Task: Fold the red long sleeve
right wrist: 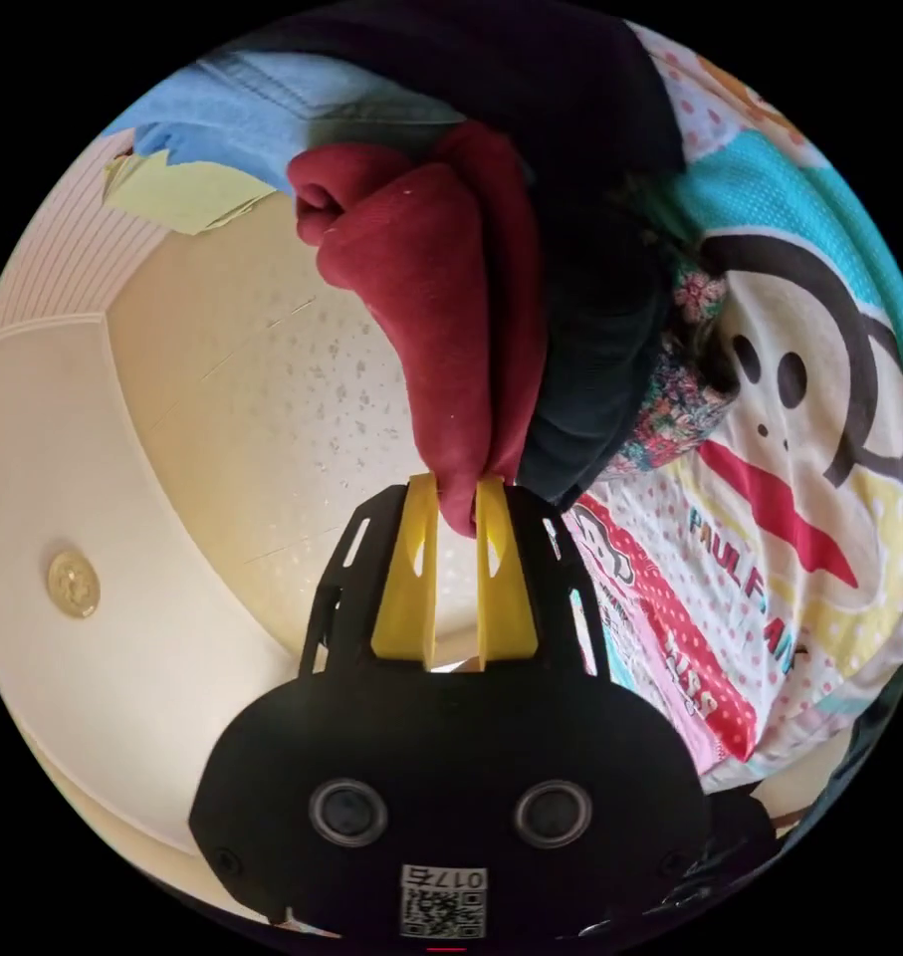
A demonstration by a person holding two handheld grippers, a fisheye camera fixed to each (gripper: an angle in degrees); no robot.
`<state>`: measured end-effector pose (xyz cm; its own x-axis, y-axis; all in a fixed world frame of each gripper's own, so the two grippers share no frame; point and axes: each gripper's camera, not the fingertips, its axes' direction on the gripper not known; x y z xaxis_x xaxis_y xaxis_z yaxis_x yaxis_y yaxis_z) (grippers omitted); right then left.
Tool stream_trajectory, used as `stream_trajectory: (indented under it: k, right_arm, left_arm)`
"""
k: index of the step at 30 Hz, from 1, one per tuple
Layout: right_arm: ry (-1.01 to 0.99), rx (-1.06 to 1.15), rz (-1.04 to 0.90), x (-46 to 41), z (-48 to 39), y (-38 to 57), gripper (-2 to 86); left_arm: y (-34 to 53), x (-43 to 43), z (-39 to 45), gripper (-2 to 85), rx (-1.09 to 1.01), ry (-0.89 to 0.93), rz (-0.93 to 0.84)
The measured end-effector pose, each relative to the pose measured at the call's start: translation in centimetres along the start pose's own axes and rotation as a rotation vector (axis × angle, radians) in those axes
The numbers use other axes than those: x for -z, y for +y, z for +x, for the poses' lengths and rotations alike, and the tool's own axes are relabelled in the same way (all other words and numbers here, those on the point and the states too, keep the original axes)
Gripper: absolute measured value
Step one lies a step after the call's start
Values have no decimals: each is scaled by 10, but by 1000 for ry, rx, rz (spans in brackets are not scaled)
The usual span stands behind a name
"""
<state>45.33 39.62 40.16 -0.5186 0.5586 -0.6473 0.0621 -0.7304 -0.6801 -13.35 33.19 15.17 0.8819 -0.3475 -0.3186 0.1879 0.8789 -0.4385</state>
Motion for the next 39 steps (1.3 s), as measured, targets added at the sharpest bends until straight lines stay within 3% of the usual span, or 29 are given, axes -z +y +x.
stream_trajectory:
  k: [4, 7, 10, 11, 13, 14, 16, 19, 21, 25, 28, 30, 33, 36, 39]
  right_arm:
    - [-35, 328, -99, -42, -99, 49, 37]
    - [-101, 587, -385, -82, -142, 138, 30]
    - [-145, 718, -654, -97, -106, 238, 29]
    - [-116, 693, -731, -96, -68, 271, 28]
    - [-6, 569, -839, -88, 11, 314, 25]
    - [16, 471, -935, -78, 68, 337, 22]
    - [-39, 242, -1067, -55, 149, 365, 19]
    - [-197, -98, -938, 8, 224, 374, 21]
    - [-280, -110, -835, 32, 223, 361, 22]
    - [14, 387, -910, 32, 139, 342, 35]
    - [210, 656, -904, 23, 92, 356, 68]
    - [228, 733, -886, 21, 78, 365, 75]
    - [247, 798, -880, 20, 74, 380, 77]
    - [450, 931, -913, 12, 89, 402, 77]
    - [721, 988, -889, -5, 120, 417, 79]
  left_arm:
    - [7, 2, -8, -8, 6, 7, 9]
    - [11, 6, -20, -6, 47, 46, 4]
    - [16, 13, -41, 2, 143, 156, 13]
    - [18, 14, -47, 5, 167, 209, 13]
    - [19, 20, -75, 40, 224, 553, -25]
    - [20, 23, -80, 43, 230, 642, -19]
    - [23, 62, -92, 54, 220, 786, 156]
    - [8, 121, -69, 79, -35, 688, 249]
    - [-6, 138, -32, 102, -259, 567, 181]
    - [-10, 118, 82, 132, -671, 311, 99]
    - [-9, 56, 147, 118, -771, 170, -88]
    - [-8, 32, 163, 105, -763, 108, -132]
    - [-33, 42, 147, 52, -630, 244, -156]
    - [-58, 76, 85, 19, -383, 467, -39]
    - [-60, 127, 27, 9, -237, 386, 133]
